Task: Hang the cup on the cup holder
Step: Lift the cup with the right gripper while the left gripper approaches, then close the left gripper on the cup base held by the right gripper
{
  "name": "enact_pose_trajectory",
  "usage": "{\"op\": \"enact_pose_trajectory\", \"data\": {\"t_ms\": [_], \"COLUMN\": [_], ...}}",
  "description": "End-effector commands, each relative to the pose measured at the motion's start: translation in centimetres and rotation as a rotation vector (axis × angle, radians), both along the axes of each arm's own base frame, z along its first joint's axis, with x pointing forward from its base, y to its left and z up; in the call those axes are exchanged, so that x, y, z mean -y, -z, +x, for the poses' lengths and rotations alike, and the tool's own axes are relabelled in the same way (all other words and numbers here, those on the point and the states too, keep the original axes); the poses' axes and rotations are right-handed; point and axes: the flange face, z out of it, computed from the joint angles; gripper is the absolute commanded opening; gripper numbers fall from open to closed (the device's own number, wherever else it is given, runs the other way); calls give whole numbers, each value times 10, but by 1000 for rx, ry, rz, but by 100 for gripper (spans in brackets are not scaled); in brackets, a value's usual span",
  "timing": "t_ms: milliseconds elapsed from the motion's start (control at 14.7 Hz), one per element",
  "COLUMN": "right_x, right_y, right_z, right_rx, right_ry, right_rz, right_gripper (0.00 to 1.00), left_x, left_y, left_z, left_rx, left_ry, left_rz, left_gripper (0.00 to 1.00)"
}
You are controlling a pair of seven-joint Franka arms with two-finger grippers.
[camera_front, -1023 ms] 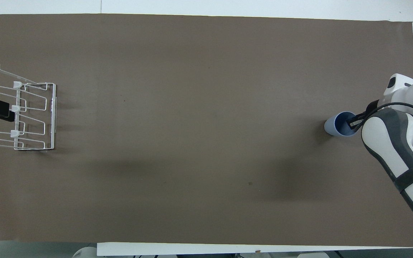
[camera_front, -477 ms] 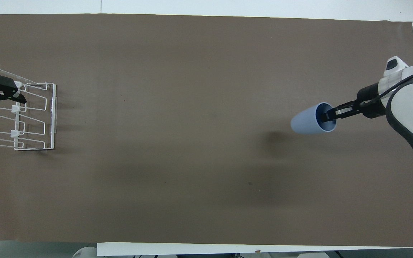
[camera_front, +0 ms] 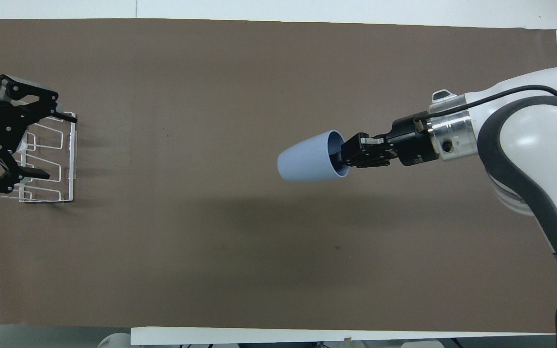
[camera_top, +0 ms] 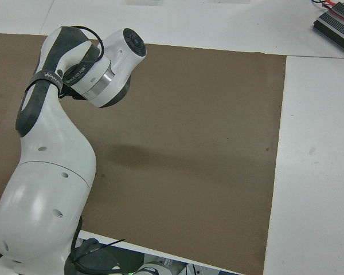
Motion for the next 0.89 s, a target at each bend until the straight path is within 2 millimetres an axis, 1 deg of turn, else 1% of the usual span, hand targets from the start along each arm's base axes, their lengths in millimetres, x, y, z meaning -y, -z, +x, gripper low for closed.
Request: {"op": "enact_pose_trajectory", "data": {"t_ms": [0,68,136,205,273,341,409,545,614,682,818], "right_x": [-41,-62,-78,-100,-115,-133,-147,-165,-172,-175,-175], "right_y": [-13,-15,-14,-14,-12,-10,-11,-11,-11,-11,-11], "right_z": [-9,-13,-19,-27,-34,-42,-50,-60,-65,-67,-67], "right_rx": [-47,-57,-66,-67,-60,-47,-41,-67,-84,-98,-97], "right_ry": [104,136,155,175,190,200,208,216,222,226,231], "right_rz": [71,94,102,110,107,101,95,90,106,122,123], "right_gripper": [0,0,0,0,0,0,0,0,0,0,1], "left_x": [33,45,53,56,64,75,77,79,81,86,88], "left_y": [2,5,7,6,4,9,14,19,26,31,41], "left_z": [-4,-9,-10,-7,-6,-9,-9,-11,-13,-19,-25], "left_rx": [-57,-83,-115,-127,-121,-134,-166,-210,-224,-231,-243], "left_ry": [-182,-238,-302,-388,-446,-470,-499,-526,-525,-513,-497], "left_rz": [-19,-39,-78,-112,-131,-142,-163,-190,-182,-173,-156], "left_gripper": [100,100,100,100,100,100,100,100,100,100,100]}}
